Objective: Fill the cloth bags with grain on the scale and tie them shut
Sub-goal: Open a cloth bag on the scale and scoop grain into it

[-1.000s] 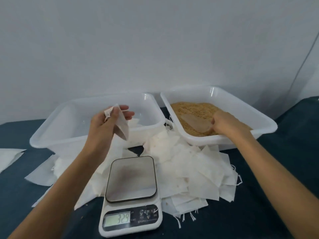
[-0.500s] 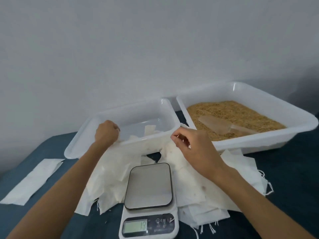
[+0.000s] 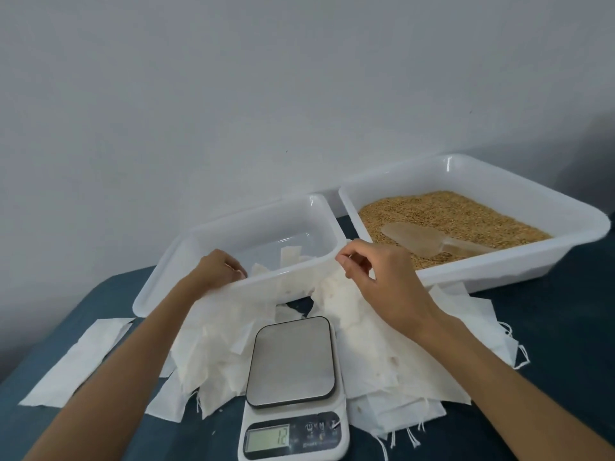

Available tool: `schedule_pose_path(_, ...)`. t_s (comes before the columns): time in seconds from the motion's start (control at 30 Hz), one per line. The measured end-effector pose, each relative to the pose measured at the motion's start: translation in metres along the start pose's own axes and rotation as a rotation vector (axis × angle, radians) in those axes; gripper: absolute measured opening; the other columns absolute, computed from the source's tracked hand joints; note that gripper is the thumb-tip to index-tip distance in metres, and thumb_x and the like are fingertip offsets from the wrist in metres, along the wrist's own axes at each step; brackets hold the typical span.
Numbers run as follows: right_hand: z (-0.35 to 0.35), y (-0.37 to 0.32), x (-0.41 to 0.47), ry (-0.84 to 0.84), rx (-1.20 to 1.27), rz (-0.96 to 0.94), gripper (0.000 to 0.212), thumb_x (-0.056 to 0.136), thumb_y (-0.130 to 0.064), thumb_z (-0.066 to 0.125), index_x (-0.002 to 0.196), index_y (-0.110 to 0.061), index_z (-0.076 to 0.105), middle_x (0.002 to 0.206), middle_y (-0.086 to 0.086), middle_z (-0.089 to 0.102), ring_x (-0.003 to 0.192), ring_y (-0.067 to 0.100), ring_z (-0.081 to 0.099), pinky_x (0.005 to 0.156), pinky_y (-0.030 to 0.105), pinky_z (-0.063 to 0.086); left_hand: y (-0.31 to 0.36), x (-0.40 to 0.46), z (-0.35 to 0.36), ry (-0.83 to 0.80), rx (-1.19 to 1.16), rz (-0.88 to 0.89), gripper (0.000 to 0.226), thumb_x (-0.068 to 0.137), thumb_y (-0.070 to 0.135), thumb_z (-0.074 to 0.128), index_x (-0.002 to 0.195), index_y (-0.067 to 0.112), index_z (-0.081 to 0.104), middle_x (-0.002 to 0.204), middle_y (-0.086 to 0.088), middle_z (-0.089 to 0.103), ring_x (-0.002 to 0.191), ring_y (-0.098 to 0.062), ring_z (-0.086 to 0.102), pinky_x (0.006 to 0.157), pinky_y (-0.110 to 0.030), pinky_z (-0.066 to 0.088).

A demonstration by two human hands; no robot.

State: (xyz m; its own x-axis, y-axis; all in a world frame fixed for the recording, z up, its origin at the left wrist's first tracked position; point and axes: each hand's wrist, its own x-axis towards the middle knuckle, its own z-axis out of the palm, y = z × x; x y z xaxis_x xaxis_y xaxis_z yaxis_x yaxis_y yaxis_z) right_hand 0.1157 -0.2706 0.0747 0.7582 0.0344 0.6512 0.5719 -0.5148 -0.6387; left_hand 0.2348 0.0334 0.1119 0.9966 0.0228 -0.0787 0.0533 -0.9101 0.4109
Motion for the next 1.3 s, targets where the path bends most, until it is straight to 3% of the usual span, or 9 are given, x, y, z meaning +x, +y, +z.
schedule_pose_path(0.07, 0.001, -0.001, -0.001, 0.003, 0.019, -0.013, 0.011, 0.099, -0.021, 0.062, 0.09, -0.022, 0.068, 0.07, -0.014, 0.063, 0.069, 0.013, 0.063, 0.065, 0.028, 0.05, 0.009, 0.0, 0.001, -0.058, -0.152, 0.034, 0.013, 0.096, 0.005, 0.068, 0.105, 0.002, 0.078, 0.076, -0.006, 0.065, 0.071, -0.02, 0.055, 0.06, -0.02, 0.042)
schedule_pose_path(0.17, 0.001, -0.001, 0.0, 0.025, 0.05, -0.007, 0.011, 0.099, -0.021, 0.063, 0.091, -0.022, 0.069, 0.07, -0.013, 0.064, 0.071, 0.013, 0.064, 0.065, 0.024, 0.05, 0.026, -0.004, 0.003, -0.151, -0.17, 0.058, 0.023, 0.099, -0.001, 0.06, 0.118, 0.003, 0.072, 0.103, -0.012, 0.068, 0.085, -0.022, 0.059, 0.069, -0.025, 0.046)
schedule_pose_path(0.27, -0.003, 0.001, 0.003, 0.077, 0.094, 0.019, 0.011, 0.098, -0.019, 0.063, 0.09, -0.019, 0.071, 0.068, -0.011, 0.066, 0.071, 0.013, 0.065, 0.065, 0.023, 0.05, 0.046, -0.025, 0.018, 0.271, 0.004, 0.208, 0.038, 0.093, -0.009, 0.056, 0.128, 0.005, 0.065, 0.124, -0.015, 0.064, 0.109, -0.03, 0.062, 0.093, -0.036, 0.049)
schedule_pose_path(0.33, -0.006, 0.001, 0.005, 0.123, 0.139, 0.039, 0.011, 0.098, -0.018, 0.064, 0.089, -0.018, 0.072, 0.067, -0.011, 0.066, 0.071, 0.012, 0.066, 0.063, 0.021, 0.049, 0.062, -0.058, 0.037, 0.518, -0.075, 0.459, 0.023, 0.092, -0.001, 0.065, 0.112, 0.01, 0.068, 0.103, -0.006, 0.066, 0.089, -0.024, 0.062, 0.085, -0.041, 0.052)
schedule_pose_path(0.4, -0.008, 0.001, 0.006, 0.153, 0.176, 0.059, 0.011, 0.098, -0.018, 0.065, 0.09, -0.016, 0.072, 0.067, -0.01, 0.067, 0.07, 0.011, 0.067, 0.064, 0.021, 0.05, 0.079, -0.088, 0.059, 0.422, -0.098, 0.629, 0.005, 0.094, 0.017, 0.073, 0.091, 0.018, 0.069, 0.082, 0.006, 0.063, 0.072, -0.014, 0.057, 0.072, -0.041, 0.052)
schedule_pose_path(0.57, -0.01, 0.003, 0.007, 0.178, 0.222, 0.106, 0.011, 0.098, -0.019, 0.065, 0.091, -0.014, 0.072, 0.068, -0.004, 0.069, 0.069, 0.013, 0.068, 0.067, 0.027, 0.053, 0.105, -0.12, 0.111, 0.117, 0.07, 0.505, 0.048, 0.079, 0.073, 0.072, 0.097, 0.028, 0.072, 0.091, 0.015, 0.064, 0.074, -0.003, 0.053, 0.065, -0.025, 0.04)
schedule_pose_path(0.77, -0.008, 0.004, 0.008, 0.183, 0.251, 0.124, 0.011, 0.098, -0.019, 0.065, 0.091, -0.014, 0.072, 0.067, -0.004, 0.069, 0.068, 0.013, 0.068, 0.064, 0.02, 0.047, 0.101, -0.115, 0.127, 0.166, -0.072, 0.565, 0.005, 0.092, 0.031, 0.073, 0.088, 0.028, 0.075, 0.085, 0.015, 0.068, 0.072, -0.007, 0.06, 0.062, -0.021, 0.037)
schedule_pose_path(1.0, -0.01, 0.003, 0.007, 0.2, 0.239, 0.097, 0.011, 0.099, -0.017, 0.064, 0.092, -0.011, 0.071, 0.069, -0.003, 0.069, 0.069, 0.014, 0.067, 0.065, 0.024, 0.051, 0.084, -0.109, 0.116, 0.066, -0.716, 0.438, 0.024, 0.094, 0.006, 0.073, 0.074, 0.018, 0.076, 0.074, 0.001, 0.072, 0.068, -0.012, 0.062, 0.068, -0.038, 0.054)
schedule_pose_path(1.3, -0.007, 0.0, 0.006, 0.246, 0.141, 0.048, 0.014, 0.101, -0.017, 0.06, 0.099, -0.01, 0.072, 0.078, -0.009, 0.069, 0.077, 0.011, 0.064, 0.068, 0.022, 0.05, 0.088, -0.112, 0.106, 0.174, -1.068, 0.397, 0.02, 0.104, 0.007, 0.06, 0.088, -0.002, 0.068, 0.069, 0.002, 0.059, 0.061, -0.008, 0.05, 0.059, -0.016, 0.043)
